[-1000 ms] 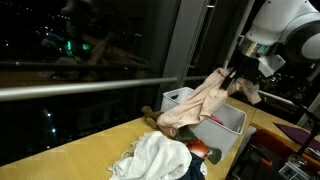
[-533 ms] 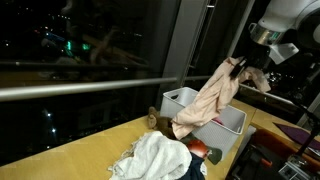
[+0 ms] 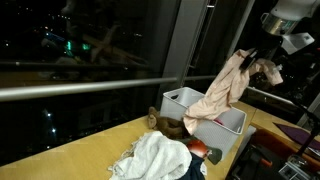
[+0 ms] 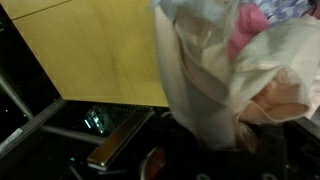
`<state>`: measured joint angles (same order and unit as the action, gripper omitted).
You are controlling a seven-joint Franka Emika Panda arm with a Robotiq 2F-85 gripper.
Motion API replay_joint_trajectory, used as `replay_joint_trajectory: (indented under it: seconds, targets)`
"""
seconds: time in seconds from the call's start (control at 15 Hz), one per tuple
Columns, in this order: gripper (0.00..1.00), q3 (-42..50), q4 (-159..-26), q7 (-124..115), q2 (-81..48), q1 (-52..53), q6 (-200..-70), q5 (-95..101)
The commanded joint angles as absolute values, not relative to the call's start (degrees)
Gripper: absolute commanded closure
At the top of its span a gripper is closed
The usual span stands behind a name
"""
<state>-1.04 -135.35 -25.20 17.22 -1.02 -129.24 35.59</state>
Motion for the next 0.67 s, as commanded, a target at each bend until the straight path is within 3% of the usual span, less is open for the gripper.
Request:
replay_joint_trajectory:
  seconds: [0.0,0.6]
  targets:
    - [1.00,-2.1,-135.4,-23.3,20.8,-3.1,-126.2,35.6]
    - [1.00,-2.2,-133.4,-20.5,24.3,-4.8,-123.3,35.3]
